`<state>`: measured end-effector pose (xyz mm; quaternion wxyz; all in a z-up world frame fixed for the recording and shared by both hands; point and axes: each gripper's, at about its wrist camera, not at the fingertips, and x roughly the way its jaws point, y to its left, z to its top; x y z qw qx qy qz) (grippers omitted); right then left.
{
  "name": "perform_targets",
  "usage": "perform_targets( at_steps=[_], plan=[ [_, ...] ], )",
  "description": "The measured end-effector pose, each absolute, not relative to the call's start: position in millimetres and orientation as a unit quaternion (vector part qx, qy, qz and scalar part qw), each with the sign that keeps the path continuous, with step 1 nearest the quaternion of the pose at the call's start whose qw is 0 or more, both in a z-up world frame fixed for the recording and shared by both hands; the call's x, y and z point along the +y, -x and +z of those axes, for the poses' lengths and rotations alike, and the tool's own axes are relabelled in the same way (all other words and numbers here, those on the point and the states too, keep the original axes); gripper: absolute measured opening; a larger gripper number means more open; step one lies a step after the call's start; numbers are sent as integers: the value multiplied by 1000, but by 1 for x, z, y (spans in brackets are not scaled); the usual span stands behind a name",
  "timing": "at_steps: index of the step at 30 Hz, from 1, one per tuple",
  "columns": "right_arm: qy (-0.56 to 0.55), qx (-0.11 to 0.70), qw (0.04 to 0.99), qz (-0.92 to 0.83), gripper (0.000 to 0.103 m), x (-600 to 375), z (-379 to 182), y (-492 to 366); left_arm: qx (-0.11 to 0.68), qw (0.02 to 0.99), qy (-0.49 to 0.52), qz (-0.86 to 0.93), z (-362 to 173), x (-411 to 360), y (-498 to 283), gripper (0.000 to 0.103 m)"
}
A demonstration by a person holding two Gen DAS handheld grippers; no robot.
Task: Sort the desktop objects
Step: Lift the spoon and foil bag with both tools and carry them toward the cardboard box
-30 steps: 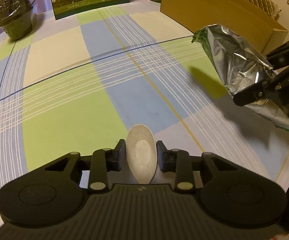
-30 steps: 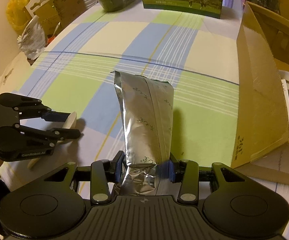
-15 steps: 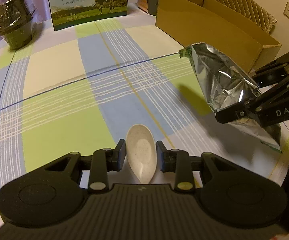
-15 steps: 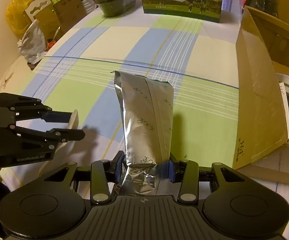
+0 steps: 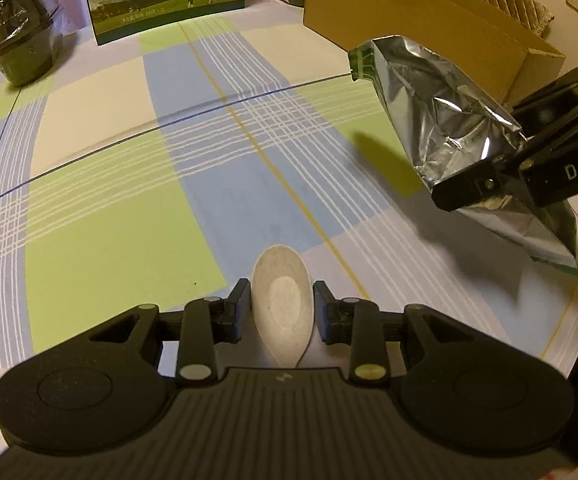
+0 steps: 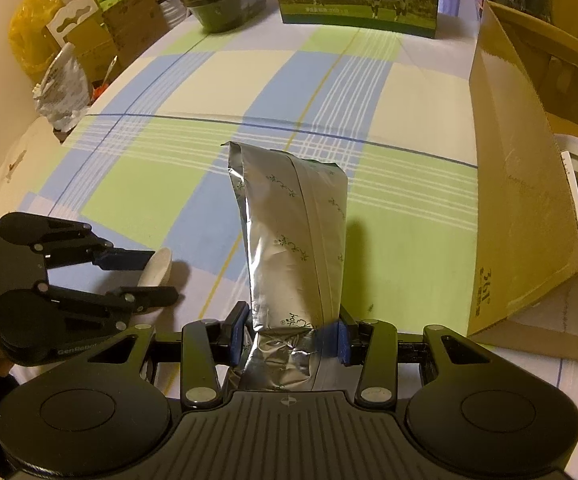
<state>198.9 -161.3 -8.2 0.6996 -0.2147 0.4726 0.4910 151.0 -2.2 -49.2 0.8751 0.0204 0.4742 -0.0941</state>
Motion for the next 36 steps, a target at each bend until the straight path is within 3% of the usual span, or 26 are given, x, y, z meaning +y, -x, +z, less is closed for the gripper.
perform_targets(
  at_steps=[5,8,13,16,18,36],
  plan=[
    [207,474,701,491,40,-161,-9,-200,470,878,5,-88,-49,3,-152,28],
    [202,476,702,491,40,-161,-9,-200,469,878,6,-92,-50,0,-152,36],
    [198,478,703,487,40,-162,-12,-201,467,879,1,-95,-50,-2,-150,36],
    [196,478,705,486,40,-162,-12,-202,469,878,-14,-93,-50,-5,-150,35],
    [194,477,707,485,40,-162,-12,-203,470,878,-27,-90,-49,-7,-148,28],
    [163,465,724,482,40,-172,3,-203,440,892,-21,-100,-11,-19,-150,27]
  ],
)
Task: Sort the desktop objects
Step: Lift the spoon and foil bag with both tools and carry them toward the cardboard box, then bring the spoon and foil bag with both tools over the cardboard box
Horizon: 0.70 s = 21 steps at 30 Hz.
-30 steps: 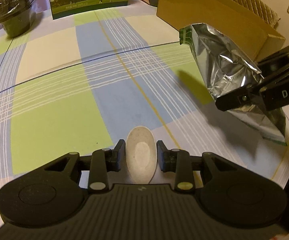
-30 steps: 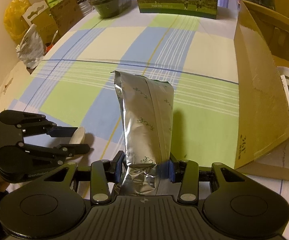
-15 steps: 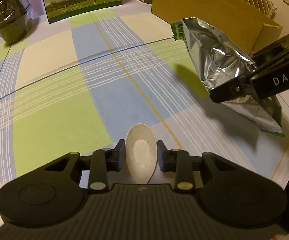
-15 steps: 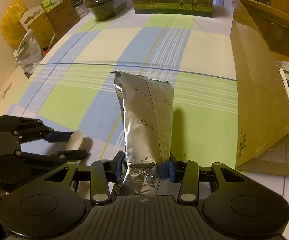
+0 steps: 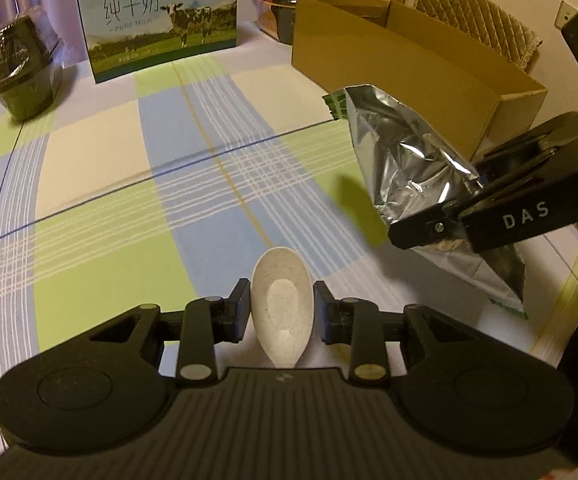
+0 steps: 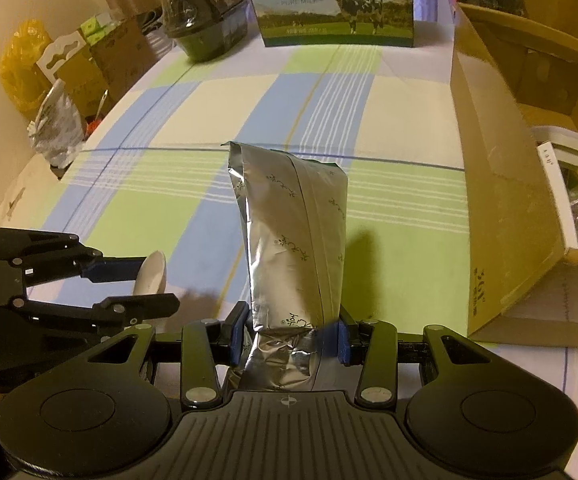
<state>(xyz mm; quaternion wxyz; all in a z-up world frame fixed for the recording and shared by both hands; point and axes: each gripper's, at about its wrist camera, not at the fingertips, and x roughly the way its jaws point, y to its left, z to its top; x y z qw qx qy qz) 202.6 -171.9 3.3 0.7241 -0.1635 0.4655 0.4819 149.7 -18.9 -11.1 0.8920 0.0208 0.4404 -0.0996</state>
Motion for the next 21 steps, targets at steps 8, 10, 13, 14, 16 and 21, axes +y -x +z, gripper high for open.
perform_targets(
  at_steps=[8,10,13,14,16,21],
  plan=[
    [156,449,737,481,40,-180,25,-201,430,897,-27,-100,6,-30,-151,27],
    [153,445,740,481,40,-183,30,-202,426,899,-28,-101,11,-34,-152,27],
    [146,440,745,480,40,-189,39,-203,420,901,-29,-104,19,-38,-151,28],
    [143,438,747,479,40,-191,43,-204,417,902,-29,-104,23,-41,-151,27],
    [137,435,750,479,40,-195,51,-207,411,905,-29,-104,30,-44,-152,27],
    [125,418,767,470,40,-213,77,-217,397,911,-29,-111,50,-60,-157,27]
  ],
)
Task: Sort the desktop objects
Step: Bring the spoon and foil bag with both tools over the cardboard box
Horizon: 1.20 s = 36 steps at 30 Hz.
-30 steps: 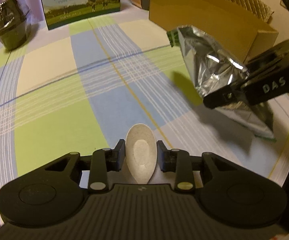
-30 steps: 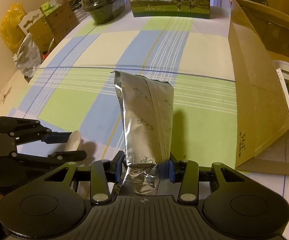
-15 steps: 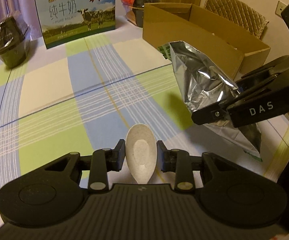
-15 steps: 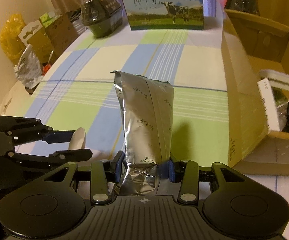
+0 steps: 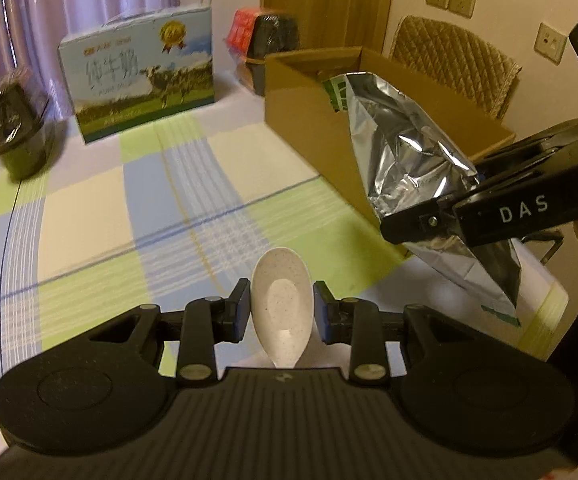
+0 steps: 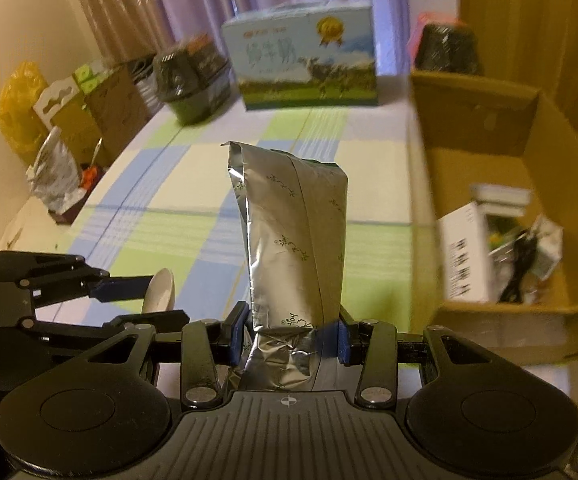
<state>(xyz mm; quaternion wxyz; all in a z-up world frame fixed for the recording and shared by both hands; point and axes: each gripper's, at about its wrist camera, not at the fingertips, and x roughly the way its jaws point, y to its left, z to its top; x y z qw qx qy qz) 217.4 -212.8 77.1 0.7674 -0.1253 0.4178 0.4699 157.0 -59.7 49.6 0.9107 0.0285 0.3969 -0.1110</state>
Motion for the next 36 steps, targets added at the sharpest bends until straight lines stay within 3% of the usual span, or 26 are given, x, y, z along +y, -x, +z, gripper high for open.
perform_targets(
  at_steps=[18,36],
  plan=[
    [73,379,832,398,40,-309,156,-306,336,927,-15,-168,144,-171,-232,27],
    [51,409,834,367,40,-290,123,-435,358,920,90,-130,102,-191,-372,27]
  ],
)
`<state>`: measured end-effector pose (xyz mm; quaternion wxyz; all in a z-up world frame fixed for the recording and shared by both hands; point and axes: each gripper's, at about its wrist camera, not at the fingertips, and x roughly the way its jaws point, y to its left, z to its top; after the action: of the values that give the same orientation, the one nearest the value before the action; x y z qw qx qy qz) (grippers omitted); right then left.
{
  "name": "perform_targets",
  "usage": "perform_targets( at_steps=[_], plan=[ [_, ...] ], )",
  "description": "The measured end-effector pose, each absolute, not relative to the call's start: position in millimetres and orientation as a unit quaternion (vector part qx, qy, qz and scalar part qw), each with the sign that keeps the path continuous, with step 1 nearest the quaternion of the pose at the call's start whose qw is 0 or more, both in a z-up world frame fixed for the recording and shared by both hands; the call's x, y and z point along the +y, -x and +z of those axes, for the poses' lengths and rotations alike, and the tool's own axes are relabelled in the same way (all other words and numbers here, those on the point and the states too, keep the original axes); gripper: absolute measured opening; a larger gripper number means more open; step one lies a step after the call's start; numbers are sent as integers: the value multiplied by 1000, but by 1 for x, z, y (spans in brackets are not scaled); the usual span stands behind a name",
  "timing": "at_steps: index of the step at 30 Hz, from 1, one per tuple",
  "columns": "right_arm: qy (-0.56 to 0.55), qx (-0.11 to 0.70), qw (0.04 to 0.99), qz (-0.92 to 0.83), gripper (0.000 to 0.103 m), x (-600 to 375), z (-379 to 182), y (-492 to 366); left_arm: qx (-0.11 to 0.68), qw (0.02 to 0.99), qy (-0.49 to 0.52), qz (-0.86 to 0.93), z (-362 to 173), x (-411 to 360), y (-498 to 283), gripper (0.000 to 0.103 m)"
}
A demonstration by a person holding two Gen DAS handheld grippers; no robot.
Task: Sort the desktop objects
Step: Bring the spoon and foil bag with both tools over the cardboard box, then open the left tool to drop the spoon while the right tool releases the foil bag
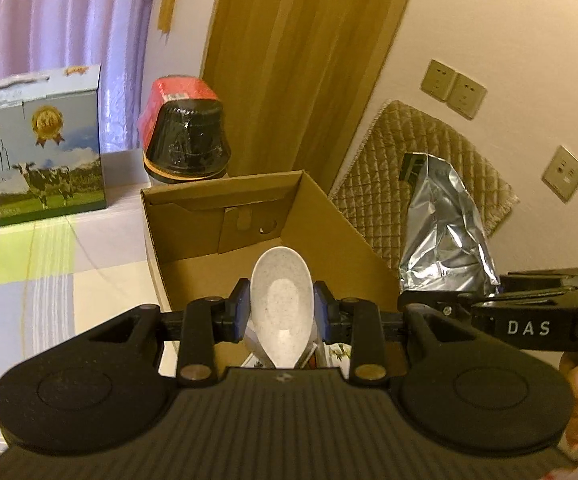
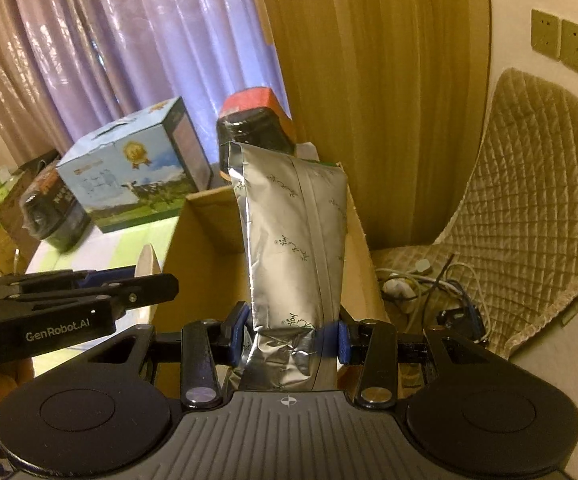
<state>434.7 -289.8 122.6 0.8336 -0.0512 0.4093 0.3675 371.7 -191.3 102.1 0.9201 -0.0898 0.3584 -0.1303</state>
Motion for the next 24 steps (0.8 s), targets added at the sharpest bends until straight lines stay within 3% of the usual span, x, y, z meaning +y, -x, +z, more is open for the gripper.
perform_targets(
  at_steps=[10,24],
  plan=[
    [53,422,829,362,40,-273,100,-459,366,917,132,-90,70,-173,-412,28],
    [59,428,824,368,40,-249,88,-458,340,931,96,-96,82,-153,-389,38]
  ],
)
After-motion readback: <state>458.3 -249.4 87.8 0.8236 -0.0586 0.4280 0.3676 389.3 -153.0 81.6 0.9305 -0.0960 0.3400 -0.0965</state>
